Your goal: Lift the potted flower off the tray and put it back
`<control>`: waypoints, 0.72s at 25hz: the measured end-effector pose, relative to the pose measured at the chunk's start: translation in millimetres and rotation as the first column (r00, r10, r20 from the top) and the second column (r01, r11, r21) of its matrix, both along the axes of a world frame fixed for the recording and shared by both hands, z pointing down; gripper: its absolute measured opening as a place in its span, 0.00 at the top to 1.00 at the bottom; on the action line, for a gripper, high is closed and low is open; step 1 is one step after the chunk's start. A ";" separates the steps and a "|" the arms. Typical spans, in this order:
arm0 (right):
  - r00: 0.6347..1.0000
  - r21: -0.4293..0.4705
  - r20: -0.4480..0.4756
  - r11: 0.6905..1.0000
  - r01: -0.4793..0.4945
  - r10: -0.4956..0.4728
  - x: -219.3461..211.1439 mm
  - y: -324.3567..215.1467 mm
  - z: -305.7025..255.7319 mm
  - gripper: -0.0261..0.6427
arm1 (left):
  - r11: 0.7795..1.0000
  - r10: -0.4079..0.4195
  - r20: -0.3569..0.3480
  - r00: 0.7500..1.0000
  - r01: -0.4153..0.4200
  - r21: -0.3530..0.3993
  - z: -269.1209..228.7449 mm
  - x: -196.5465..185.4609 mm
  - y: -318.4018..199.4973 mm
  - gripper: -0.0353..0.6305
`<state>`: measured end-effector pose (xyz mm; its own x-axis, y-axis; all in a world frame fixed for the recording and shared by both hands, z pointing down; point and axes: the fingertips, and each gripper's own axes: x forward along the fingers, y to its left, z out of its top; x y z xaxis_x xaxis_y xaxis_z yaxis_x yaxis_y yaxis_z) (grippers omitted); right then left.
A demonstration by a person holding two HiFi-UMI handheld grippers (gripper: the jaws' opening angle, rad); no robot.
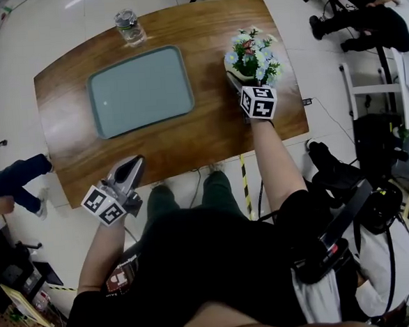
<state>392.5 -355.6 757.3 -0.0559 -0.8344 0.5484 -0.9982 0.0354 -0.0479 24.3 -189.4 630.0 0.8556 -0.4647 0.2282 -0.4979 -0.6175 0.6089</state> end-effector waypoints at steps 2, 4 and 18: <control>1.000 -0.003 0.002 1.000 0.026 -0.026 -0.9 1.6 0.3 0.21 | 1.000 0.000 0.001 1.000 0.000 -0.002 -0.2 -0.2 0.3 0.95; 0.999 -0.010 -0.002 0.999 0.054 -0.054 -2.4 2.4 0.6 0.21 | 1.000 -0.002 -0.001 1.000 0.002 0.000 -0.9 -1.0 -0.1 0.95; 0.992 0.008 0.071 0.995 0.103 -0.103 -24.9 21.2 -23.7 0.21 | 0.999 -0.035 -0.018 0.999 0.035 0.030 -15.2 -12.6 -4.4 0.95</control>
<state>367.6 -334.5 733.7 -0.1803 -0.8244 0.5364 -0.9833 0.1381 -0.1183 11.7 -193.8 614.8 0.8423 -0.5008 0.1993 -0.5092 -0.6181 0.5989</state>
